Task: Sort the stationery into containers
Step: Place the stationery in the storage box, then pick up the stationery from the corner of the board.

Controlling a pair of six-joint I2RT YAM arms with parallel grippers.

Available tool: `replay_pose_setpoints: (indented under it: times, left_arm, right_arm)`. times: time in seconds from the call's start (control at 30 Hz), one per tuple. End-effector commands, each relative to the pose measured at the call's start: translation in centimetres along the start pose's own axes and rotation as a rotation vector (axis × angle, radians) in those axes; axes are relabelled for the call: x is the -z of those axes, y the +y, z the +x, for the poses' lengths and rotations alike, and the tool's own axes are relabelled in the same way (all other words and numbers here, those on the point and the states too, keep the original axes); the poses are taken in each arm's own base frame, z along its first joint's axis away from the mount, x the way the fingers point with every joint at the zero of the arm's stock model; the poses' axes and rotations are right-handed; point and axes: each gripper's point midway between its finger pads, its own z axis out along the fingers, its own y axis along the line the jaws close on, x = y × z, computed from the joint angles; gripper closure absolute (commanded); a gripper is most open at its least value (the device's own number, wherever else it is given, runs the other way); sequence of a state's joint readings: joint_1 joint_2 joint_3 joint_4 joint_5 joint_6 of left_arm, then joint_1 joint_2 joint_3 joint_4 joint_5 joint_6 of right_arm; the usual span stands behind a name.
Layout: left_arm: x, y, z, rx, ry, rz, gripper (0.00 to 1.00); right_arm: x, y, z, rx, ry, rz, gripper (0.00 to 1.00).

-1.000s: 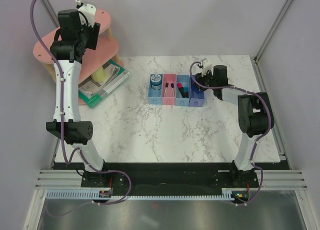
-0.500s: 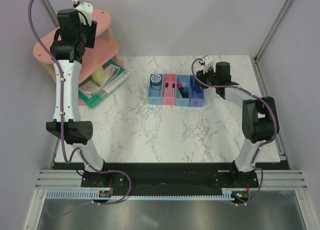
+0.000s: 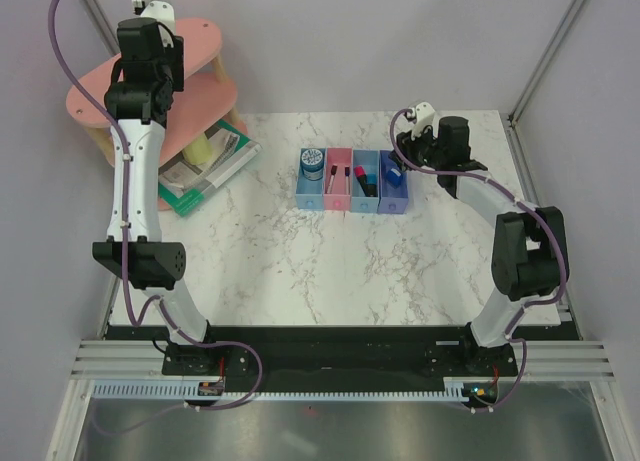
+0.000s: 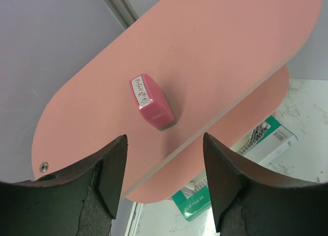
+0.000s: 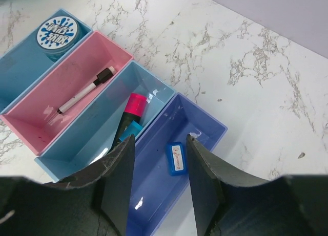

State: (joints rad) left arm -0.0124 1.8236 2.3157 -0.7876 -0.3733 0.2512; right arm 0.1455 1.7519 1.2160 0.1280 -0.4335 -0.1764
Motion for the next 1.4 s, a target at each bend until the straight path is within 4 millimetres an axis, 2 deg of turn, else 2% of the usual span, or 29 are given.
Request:
replay_pose_setpoints:
  times: [0.0,0.13,0.3,0.5,0.53,0.83,0.93,1.07,1.2,1.23,1.27,1.3,1.33,1.37]
  left_arm:
    - [-0.9,0.7,-0.4,0.145,-0.023,-0.076,0.32]
    - [-1.7,0.7,-0.5,0.175,-0.031,-0.089,0.32]
    - [-3.0,0.3,0.2,0.187,-0.013,-0.109,0.32]
    - [-4.6,-0.1,0.4,0.188,-0.016,-0.128,0.33]
    - [-5.1,1.3,0.7,0.196,-0.014,-0.158,0.33]
    - [-5.8,2.1,0.5,0.192,-0.032,-0.189,0.34]
    - [-5.8,2.5,0.4,0.19,-0.039,-0.202,0.4]
    - [-5.5,2.7,0.4,0.18,-0.041,-0.195,0.61]
    - [-4.9,2.5,0.3,0.181,-0.052,-0.166,0.74]
    - [-5.0,2.2,0.7,0.172,-0.045,-0.155,0.78]
    - [-5.1,1.8,0.7,0.166,-0.047,-0.131,0.86]
    - [-4.4,2.0,0.4,0.168,-0.059,-0.122,0.89]
    - [-4.7,1.4,1.1,0.159,-0.05,-0.098,0.97]
    - [-4.6,1.2,1.3,0.156,-0.05,-0.083,0.98]
  right_arm:
    - [2.2,0.8,-5.0,0.025,-0.105,-0.017,0.48]
    - [2.7,1.3,-5.2,0.005,-0.105,-0.034,0.48]
    - [3.2,1.7,-5.6,-0.008,-0.107,-0.044,0.48]
    - [3.4,2.2,-5.3,-0.019,-0.096,-0.063,0.49]
    - [3.5,2.2,-5.2,-0.023,-0.094,-0.065,0.49]
    - [3.6,2.6,-4.6,-0.031,-0.075,-0.077,0.49]
    - [3.5,2.6,-4.7,-0.038,-0.077,-0.081,0.49]
    - [3.5,2.7,-4.8,-0.044,-0.077,-0.086,0.49]
    - [3.5,2.7,-4.7,-0.044,-0.074,-0.087,0.49]
    - [3.5,2.7,-4.7,-0.045,-0.076,-0.086,0.49]
    - [3.6,2.8,-4.8,-0.044,-0.076,-0.088,0.49]
    - [3.6,2.8,-4.7,-0.044,-0.076,-0.088,0.49]
    - [3.7,2.9,-4.7,-0.043,-0.076,-0.089,0.49]
    - [3.7,2.8,-4.8,-0.042,-0.076,-0.086,0.49]
